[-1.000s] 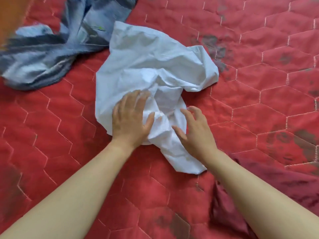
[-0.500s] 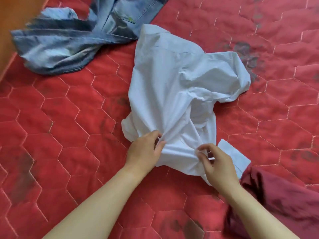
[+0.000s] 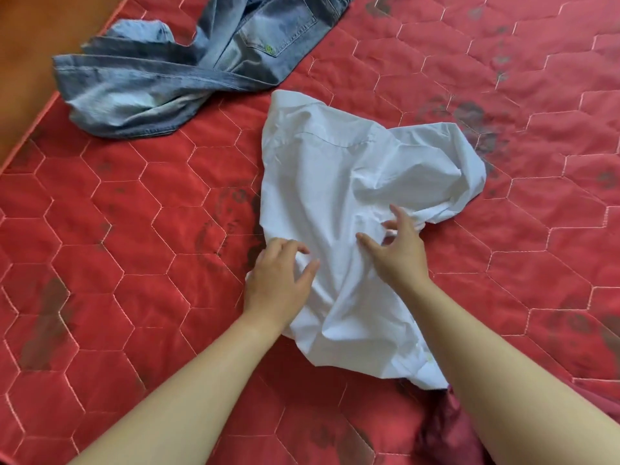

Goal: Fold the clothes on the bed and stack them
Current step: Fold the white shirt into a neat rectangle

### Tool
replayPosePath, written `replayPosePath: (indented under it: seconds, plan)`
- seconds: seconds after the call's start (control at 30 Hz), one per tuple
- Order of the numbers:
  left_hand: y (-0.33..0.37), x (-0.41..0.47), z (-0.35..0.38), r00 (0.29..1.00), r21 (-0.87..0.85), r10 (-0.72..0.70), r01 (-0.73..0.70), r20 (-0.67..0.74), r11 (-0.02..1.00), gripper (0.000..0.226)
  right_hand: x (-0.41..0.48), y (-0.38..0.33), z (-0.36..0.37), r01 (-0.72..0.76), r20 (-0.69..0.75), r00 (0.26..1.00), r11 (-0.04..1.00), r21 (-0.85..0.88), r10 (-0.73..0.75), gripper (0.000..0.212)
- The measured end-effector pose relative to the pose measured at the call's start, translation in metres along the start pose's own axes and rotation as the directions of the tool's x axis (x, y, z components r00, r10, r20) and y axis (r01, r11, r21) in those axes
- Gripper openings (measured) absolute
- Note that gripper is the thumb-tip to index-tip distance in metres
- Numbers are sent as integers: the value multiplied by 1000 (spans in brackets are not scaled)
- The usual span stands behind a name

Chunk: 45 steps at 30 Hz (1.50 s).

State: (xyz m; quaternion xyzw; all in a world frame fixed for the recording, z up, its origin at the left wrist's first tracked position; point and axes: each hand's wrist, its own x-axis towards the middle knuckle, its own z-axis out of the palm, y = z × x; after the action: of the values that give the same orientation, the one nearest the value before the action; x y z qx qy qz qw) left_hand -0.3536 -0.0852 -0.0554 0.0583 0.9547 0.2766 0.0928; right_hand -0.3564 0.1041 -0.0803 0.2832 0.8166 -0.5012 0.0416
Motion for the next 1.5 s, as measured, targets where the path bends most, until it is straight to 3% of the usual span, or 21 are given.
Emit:
replayPosePath:
  seconds: [0.13, 0.23, 0.3, 0.37, 0.43, 0.53, 0.63, 0.7, 0.83, 1.0, 1.1, 1.2, 1.3, 1.37, 1.5]
  plan:
    - [-14, 46, 0, 990, 88, -139, 142, -39, 986, 46, -17, 17, 3, 58, 17, 998, 994, -97, -57, 35]
    - [-21, 58, 2, 962, -90, -266, 271, 67, 958, 57, -64, 39, -12, 104, 53, 994, 982, -158, -97, 28]
    - [-22, 48, 5, 943, -213, -285, 318, 173, 924, 53, -101, 54, -25, 106, 147, 986, 975, -196, -78, 30]
    - [-26, 28, 10, 950, -202, -229, 272, 212, 941, 41, -116, 58, -40, 124, 201, 977, 966, -228, -78, 34]
    - [-32, 7, 12, 958, -199, -190, 233, 214, 952, 31, -95, 50, -52, 178, 112, 982, 951, -254, -154, 27]
    - [-42, -5, 7, 959, -187, -194, 233, 206, 954, 23, -28, 31, -55, 240, -103, 946, 877, -415, -307, 44]
    - [-43, 5, -3, 963, -140, -197, 224, 182, 964, 22, 21, 20, -58, 6, -106, 992, 880, -474, -64, 64]
    - [-34, 17, -11, 972, -89, -206, 217, 117, 972, 26, 23, 27, -60, -76, -22, 997, 899, -432, 74, 52]
    - [4, 41, -18, 991, -98, -133, 132, -13, 986, 29, -47, 38, -48, -7, 13, 1000, 947, -321, 12, 30]
    - [69, 49, 17, 996, -135, 54, -44, 71, 990, 23, -131, 62, -52, -55, 264, 961, 992, -117, 84, 5]
    - [102, 49, 56, 992, -31, 44, -40, 120, 999, 33, -125, 81, -77, -51, 106, 993, 998, -26, 53, 17]
    - [119, 54, 93, 986, 141, -100, 81, 134, 987, 56, -102, 107, -101, -26, -51, 998, 998, -54, 23, 23]
    - [114, 59, 112, 967, 234, -223, 190, 127, 954, 42, -82, 128, -115, -7, -50, 999, 998, -55, 4, 22]
    - [105, 54, 106, 969, 171, -212, 189, 124, 967, 26, -77, 135, -122, 12, -22, 1000, 997, -73, -13, 23]
    - [92, 17, 61, 985, -125, -156, 164, 70, 978, 14, -87, 124, -133, 61, 11, 998, 996, -60, -60, 23]
